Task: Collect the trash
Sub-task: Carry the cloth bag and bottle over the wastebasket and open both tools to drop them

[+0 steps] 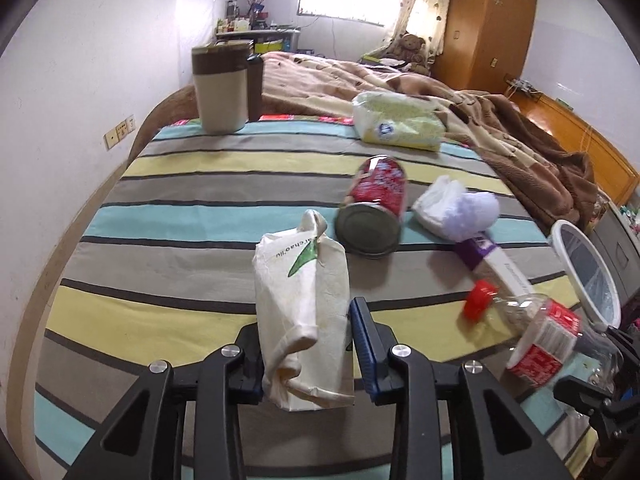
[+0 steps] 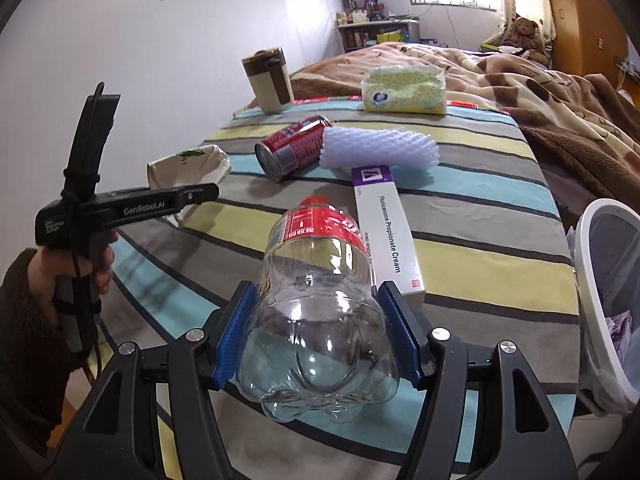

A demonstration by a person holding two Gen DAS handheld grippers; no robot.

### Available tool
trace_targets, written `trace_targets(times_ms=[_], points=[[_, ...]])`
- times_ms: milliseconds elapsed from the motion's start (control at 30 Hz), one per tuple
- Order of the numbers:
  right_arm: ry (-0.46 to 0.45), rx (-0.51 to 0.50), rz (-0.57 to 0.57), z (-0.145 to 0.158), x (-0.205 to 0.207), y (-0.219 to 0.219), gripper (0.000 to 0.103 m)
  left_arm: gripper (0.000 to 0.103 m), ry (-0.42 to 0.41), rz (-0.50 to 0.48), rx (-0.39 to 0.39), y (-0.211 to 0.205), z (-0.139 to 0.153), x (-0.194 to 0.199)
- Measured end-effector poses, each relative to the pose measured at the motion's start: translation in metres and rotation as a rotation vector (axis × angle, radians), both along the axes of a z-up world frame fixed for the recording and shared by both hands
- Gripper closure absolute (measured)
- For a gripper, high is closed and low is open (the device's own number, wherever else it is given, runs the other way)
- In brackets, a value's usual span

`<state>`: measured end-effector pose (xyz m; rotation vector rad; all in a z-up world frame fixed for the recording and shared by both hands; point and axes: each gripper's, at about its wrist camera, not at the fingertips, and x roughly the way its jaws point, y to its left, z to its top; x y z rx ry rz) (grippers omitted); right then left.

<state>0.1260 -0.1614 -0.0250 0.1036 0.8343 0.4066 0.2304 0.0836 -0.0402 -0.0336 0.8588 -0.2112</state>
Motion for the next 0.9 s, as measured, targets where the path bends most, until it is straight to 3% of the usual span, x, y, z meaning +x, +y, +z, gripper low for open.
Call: trace_targets(times_ms=[900], points=[[-0.218, 0.144, -0.161, 0.042, -0.038, -0.072, 0.039, 0.067, -0.128, -0.185, -0.027, -0.097, 0.061, -0.061]])
